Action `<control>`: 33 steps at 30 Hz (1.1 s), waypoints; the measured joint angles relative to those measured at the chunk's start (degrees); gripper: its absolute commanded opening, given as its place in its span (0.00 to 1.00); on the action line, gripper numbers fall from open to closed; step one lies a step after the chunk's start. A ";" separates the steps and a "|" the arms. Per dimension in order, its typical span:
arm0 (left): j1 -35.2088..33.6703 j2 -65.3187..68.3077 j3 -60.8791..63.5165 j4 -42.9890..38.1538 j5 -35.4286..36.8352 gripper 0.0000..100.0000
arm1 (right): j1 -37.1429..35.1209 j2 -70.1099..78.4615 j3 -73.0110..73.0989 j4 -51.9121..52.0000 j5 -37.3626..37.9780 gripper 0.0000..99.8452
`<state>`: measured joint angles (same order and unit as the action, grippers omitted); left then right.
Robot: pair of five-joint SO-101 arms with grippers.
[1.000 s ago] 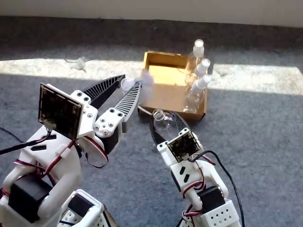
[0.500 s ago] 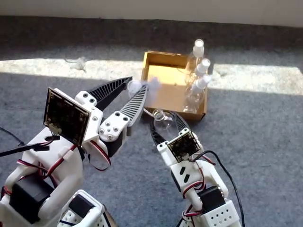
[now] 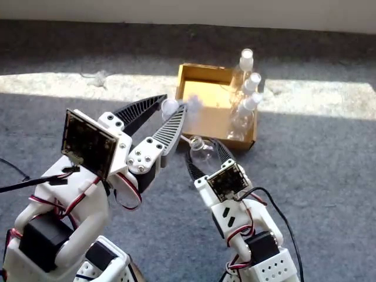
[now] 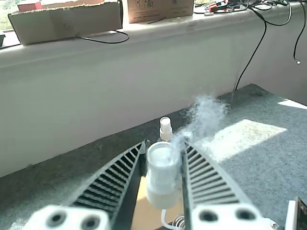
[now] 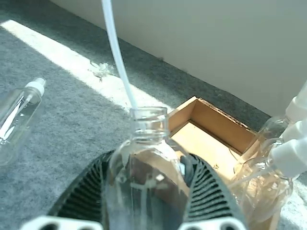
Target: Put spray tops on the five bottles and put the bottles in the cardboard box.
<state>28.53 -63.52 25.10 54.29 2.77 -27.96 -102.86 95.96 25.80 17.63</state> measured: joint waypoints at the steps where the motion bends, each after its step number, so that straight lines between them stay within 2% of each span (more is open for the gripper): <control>1: 0.09 0.35 0.70 -0.18 0.00 0.08 | -0.09 0.00 0.00 0.00 0.00 0.00; 6: 4.40 0.53 2.02 -2.99 0.00 0.08 | -0.79 0.00 0.00 0.00 0.00 0.00; 12: 5.80 3.16 2.02 -4.40 0.00 0.08 | -3.34 0.00 0.00 -3.08 0.00 0.00; 18: 5.80 9.58 2.02 -4.57 3.87 0.08 | -3.16 0.00 0.00 -3.96 -0.26 0.00; 25: 4.48 10.46 2.11 -4.57 4.31 0.08 | 0.35 0.00 -0.18 -3.96 -6.86 0.00; 33: 2.64 10.46 7.65 -4.84 4.57 0.08 | 0.18 0.00 -3.08 -3.96 -7.74 0.00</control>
<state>31.16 -53.05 32.75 49.45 7.34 -27.78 -102.86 92.88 21.85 9.89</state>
